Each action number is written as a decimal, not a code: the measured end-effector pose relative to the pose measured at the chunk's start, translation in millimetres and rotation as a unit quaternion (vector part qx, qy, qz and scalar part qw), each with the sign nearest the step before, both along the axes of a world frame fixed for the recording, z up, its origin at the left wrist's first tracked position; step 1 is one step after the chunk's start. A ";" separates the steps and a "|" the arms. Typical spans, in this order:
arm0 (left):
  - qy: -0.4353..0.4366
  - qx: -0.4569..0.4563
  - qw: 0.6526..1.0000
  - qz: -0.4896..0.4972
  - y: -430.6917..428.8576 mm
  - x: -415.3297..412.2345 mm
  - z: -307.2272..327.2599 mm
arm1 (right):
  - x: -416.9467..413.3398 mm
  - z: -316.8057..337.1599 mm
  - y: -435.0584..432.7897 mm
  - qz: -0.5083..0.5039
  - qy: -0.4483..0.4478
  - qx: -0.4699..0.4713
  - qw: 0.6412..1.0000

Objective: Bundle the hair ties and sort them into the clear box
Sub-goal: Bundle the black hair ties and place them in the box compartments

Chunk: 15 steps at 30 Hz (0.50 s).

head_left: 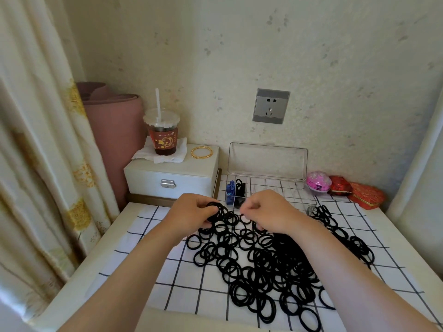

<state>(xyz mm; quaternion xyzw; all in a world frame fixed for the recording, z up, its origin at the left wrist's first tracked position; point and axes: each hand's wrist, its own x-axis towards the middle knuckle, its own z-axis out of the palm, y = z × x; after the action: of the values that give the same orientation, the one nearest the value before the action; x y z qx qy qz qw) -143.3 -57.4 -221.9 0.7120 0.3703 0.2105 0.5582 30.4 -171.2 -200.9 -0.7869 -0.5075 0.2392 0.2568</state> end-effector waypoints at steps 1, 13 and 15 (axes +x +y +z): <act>0.009 0.010 1.000 0.001 1.0 -2.8 -0.9 | 1.8 -3.9 -0.4 0.016 -0.086 -0.019 0.996; 0.021 0.034 0.998 -0.041 -3.7 -0.4 -7.1 | -5.2 -30.4 2.0 0.085 -0.312 -0.141 0.936; 0.023 0.035 0.998 -0.040 -4.8 1.3 -7.4 | -3.4 -32.4 -0.4 0.096 -0.337 -0.112 0.930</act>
<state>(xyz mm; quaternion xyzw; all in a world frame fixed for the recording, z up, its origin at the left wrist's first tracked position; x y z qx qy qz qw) -141.9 -62.2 -229.3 0.7504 0.3466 0.1843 0.5318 27.0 -171.6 -233.2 -0.7924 -0.6073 0.0389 -0.0432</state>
